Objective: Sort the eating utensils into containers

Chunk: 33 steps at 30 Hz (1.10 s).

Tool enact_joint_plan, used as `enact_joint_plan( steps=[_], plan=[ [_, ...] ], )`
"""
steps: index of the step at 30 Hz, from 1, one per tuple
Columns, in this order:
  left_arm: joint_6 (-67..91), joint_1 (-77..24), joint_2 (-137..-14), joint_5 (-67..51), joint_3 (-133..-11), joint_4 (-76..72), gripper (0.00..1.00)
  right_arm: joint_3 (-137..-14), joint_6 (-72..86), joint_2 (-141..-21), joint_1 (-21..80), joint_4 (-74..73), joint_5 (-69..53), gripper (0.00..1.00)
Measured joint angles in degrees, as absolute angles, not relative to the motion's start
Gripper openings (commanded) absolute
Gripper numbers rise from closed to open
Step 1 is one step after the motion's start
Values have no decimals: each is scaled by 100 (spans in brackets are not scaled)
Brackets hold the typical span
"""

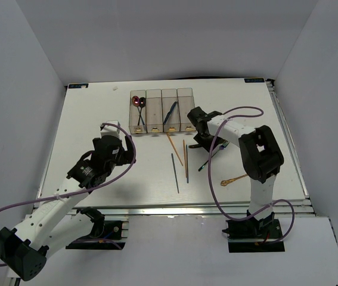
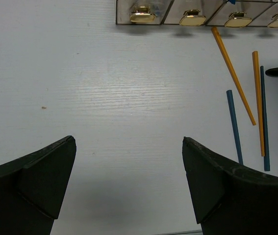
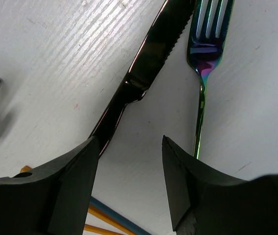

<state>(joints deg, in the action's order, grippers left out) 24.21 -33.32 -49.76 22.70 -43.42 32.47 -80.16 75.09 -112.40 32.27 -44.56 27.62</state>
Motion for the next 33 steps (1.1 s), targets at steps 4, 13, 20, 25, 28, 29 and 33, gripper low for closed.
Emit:
enact_joint_plan(
  steps=[4, 13, 20, 25, 28, 29, 33],
  plan=[
    [2403, -3334, -4976, 2209, -4342, 3242, 98, -8016, 7553, -11327, 3212, -4342, 2805, 59],
    [2399, -3334, -4982, 2154, -4342, 3227, 98, -8267, 7599, -11594, 3035, -4263, 2810, 55],
    [2399, -3334, -5004, 2154, -4342, 3229, 98, -8344, 7854, -11662, 2985, -4405, 2722, 46],
    [2401, -3334, -5000, 2156, -4342, 3227, 98, -8130, 8114, -11526, 2930, -4296, 2545, 20],
    [2401, -3332, -4982, 2156, -4342, 3227, 98, -8075, 8243, -11487, 2919, -4265, 2464, 0],
    [2401, -3334, -4976, 2156, -4342, 3227, 98, -8077, 8278, -11487, 2917, -4248, 2434, 0],
    [2401, -3332, -4971, 2156, -4342, 3227, 98, -8077, 8357, -11485, 2888, -4224, 2340, 0]
  ],
)
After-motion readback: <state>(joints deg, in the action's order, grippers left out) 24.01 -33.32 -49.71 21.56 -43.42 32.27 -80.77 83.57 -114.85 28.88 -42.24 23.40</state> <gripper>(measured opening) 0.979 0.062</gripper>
